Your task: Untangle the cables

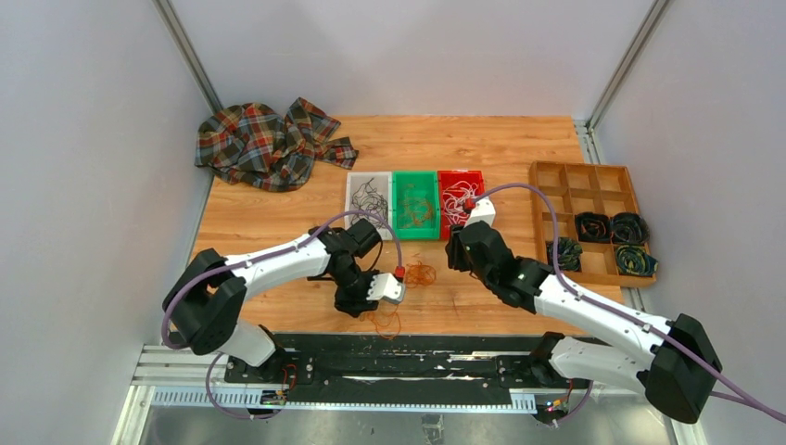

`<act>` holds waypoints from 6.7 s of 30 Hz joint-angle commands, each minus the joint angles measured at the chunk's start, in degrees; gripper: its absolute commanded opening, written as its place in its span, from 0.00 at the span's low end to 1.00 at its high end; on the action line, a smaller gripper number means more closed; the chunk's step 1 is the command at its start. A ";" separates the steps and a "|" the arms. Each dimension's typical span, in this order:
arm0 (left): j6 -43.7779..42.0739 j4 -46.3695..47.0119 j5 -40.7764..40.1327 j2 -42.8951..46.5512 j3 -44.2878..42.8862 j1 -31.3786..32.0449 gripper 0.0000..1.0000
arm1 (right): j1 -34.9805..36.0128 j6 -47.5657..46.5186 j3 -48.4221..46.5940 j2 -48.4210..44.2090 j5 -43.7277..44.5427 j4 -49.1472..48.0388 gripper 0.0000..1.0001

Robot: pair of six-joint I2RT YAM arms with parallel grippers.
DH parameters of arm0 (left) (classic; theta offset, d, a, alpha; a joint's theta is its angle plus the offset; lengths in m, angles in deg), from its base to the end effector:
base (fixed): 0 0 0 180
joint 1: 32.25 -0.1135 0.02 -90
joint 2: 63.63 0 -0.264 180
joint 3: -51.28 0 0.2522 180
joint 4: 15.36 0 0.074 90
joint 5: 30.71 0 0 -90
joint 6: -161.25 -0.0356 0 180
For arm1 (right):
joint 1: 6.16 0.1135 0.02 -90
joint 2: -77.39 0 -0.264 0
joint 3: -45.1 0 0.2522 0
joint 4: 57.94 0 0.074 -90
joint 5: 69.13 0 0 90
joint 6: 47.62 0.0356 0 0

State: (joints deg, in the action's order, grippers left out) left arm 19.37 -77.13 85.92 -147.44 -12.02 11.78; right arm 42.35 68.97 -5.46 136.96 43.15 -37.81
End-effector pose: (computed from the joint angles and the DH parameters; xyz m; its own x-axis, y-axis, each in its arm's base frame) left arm 0.1629 -0.1796 0.1827 0.0830 0.8979 -0.4324 0.9708 -0.1709 -0.1685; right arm 0.1617 0.1624 0.2496 -0.5005 0.0592 -0.8637 -0.2793 0.9333 0.2259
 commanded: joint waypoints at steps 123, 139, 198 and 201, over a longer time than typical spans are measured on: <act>26.03 2.10 3.28 37.79 -15.03 1.06 0.77 | 15.22 -20.84 -19.94 9.84 -22.09 -15.08 0.01; 37.05 17.50 -9.52 38.72 -5.95 1.06 0.68 | 21.62 -19.72 -33.57 18.66 6.47 -6.79 0.01; 18.31 18.86 -8.34 22.38 -42.46 1.06 0.01 | 17.22 -5.62 5.68 -2.59 21.17 -24.76 0.45; 18.80 23.65 -9.34 20.07 -40.37 1.06 0.01 | 15.09 -2.47 4.62 -5.79 25.93 -17.02 0.45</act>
State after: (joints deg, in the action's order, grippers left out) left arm 36.37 -63.19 78.25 -124.71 -54.58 12.52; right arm 60.03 62.55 -0.83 134.66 58.93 -63.67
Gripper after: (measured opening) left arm 0.019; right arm 0.449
